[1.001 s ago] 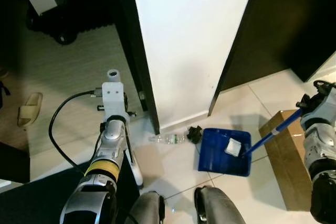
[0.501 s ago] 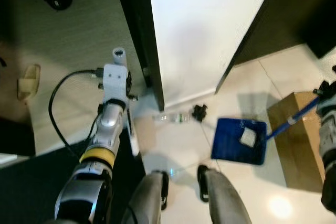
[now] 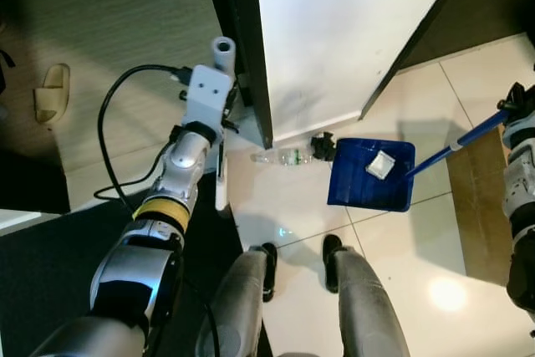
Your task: Sweep floor
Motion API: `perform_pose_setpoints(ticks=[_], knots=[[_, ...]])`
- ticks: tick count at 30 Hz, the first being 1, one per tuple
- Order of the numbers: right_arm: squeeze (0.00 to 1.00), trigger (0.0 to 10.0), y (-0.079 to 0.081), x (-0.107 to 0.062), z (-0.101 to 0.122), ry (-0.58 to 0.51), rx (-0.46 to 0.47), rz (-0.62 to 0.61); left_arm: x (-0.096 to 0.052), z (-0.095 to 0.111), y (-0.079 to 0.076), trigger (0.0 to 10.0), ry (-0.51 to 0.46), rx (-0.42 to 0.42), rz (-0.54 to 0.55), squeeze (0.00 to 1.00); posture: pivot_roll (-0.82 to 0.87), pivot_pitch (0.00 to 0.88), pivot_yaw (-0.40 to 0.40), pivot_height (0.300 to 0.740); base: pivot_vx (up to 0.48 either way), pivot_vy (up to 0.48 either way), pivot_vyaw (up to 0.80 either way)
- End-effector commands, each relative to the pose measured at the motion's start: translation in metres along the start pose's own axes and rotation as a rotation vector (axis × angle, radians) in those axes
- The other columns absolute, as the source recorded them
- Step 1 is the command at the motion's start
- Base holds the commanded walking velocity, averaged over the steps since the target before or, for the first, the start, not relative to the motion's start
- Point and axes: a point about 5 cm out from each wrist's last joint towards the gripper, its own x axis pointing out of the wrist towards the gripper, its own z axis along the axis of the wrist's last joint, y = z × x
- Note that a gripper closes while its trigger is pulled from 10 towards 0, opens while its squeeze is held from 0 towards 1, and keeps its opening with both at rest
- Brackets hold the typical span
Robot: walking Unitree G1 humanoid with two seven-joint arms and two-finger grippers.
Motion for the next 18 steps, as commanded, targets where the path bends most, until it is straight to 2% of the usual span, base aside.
perform_pose_setpoints(ticks=[1,2,4,8,10,11,13,14,15,18], knots=[[0.0,10.0,0.003,-0.011,-0.025,0.093,-0.025,0.014,-0.001,-0.007,-0.013,10.0,0.032,0.032,-0.067,0.0,0.09,0.447,0.069,0.74,0.0,0.0,0.0],[0.0,10.0,0.004,-0.011,-0.026,0.096,-0.018,0.017,0.0,-0.006,-0.014,10.0,0.032,0.028,-0.076,0.0,0.09,0.447,0.069,0.74,0.0,0.0,0.0],[0.0,10.0,0.015,-0.015,-0.031,0.102,-0.01,0.043,0.008,0.002,-0.029,10.0,0.015,0.046,-0.119,0.0,0.08,0.443,0.072,0.74,0.0,0.0,0.0],[0.0,10.0,0.022,-0.017,-0.036,0.11,-0.009,0.064,0.012,0.006,-0.04,10.0,0.011,0.05,-0.15,0.0,0.08,0.442,0.073,0.74,0.0,0.0,0.0],[0.0,10.0,0.032,-0.021,-0.044,0.139,-0.008,0.087,0.016,0.012,-0.061,10.0,-0.006,0.062,-0.213,0.0,0.07,0.438,0.085,0.74,0.0,0.0,0.0],[0.0,10.0,0.032,-0.021,-0.044,0.139,-0.008,0.087,0.016,0.012,-0.061,10.0,-0.006,0.062,-0.213,0.0,0.07,0.438,0.085,0.74,0.0,0.0,0.0],[0.0,10.0,0.039,-0.025,-0.051,0.172,-0.012,0.099,0.018,0.019,-0.084,10.0,-0.03,0.071,-0.274,0.0,0.06,0.431,0.091,0.74,0.0,0.0,0.0],[0.0,10.0,0.039,-0.025,-0.051,0.172,-0.012,0.099,0.018,0.019,-0.084,10.0,-0.03,0.071,-0.274,0.0,0.06,0.431,0.091,0.74,0.0,0.0,0.0],[0.0,10.0,0.041,-0.027,-0.054,0.183,-0.014,0.099,0.018,0.021,-0.092,10.0,-0.038,0.069,-0.293,0.0,0.06,0.431,0.091,0.74,0.0,0.0,0.0],[0.0,10.0,0.041,-0.027,-0.054,0.183,-0.014,0.099,0.018,0.021,-0.092,10.0,-0.038,0.069,-0.293,0.0,0.06,0.431,0.091,0.74,0.0,0.0,0.0]])
